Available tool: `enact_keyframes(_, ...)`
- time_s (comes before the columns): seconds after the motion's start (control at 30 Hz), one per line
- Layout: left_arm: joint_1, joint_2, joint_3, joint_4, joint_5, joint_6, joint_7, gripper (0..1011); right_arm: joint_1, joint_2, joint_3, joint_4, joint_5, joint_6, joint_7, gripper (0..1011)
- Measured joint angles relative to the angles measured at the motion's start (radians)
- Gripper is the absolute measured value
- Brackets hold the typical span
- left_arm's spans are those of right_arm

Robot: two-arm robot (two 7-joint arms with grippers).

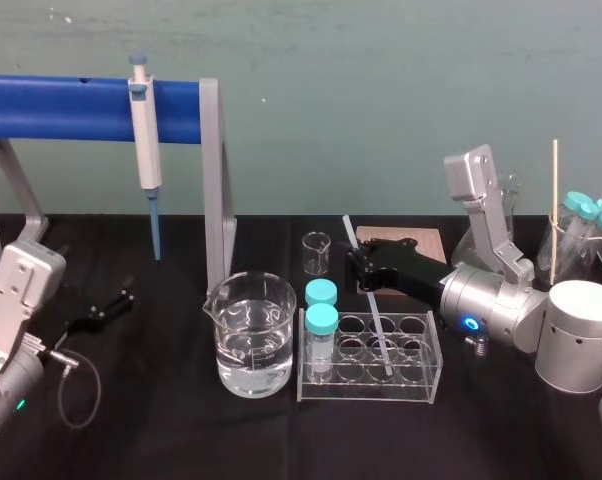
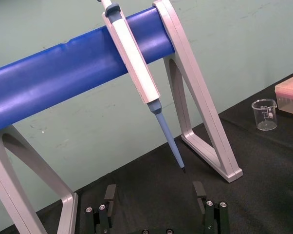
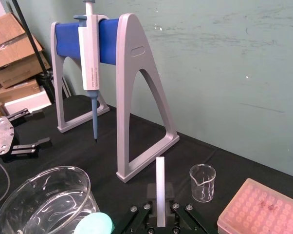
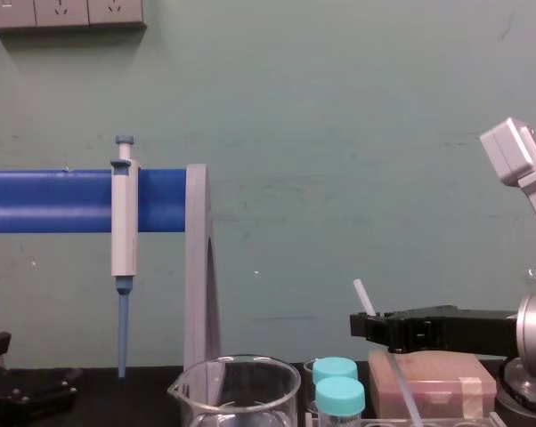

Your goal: Pick up the stirring rod with one hand, then place it down.

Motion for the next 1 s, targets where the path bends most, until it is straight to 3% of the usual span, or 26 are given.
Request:
enact_keyframes(0.2, 0.000, 0.000, 0.000, 0.000, 0.000, 0.000, 0.000, 1000, -0.004, -0.002, 0.004, 0.000, 0.001, -0.007, 0.002, 71)
enact_keyframes(0.37, 0.000, 0.000, 0.000, 0.000, 0.000, 0.000, 0.000, 1000, -0.019, -0.006, 0.020, -0.007, 0.008, -0.047, 0.011, 70)
enact_keyframes(0.47, 0.000, 0.000, 0.000, 0.000, 0.000, 0.000, 0.000, 1000, -0.032, -0.005, 0.025, -0.014, -0.002, -0.107, 0.021, 71)
enact_keyframes(0.63, 0.000, 0.000, 0.000, 0.000, 0.000, 0.000, 0.000, 1000, -0.072, 0.001, 0.048, -0.024, -0.032, -0.270, 0.055, 70)
enact_keyframes(0.77, 0.000, 0.000, 0.000, 0.000, 0.000, 0.000, 0.000, 1000, -0.095, 0.001, 0.070, -0.029, -0.029, -0.328, 0.073, 70)
enact_keyframes(1.0, 0.000, 0.000, 0.000, 0.000, 0.000, 0.000, 0.000, 1000, -0.144, -0.014, 0.127, -0.050, 0.033, -0.400, 0.116, 70)
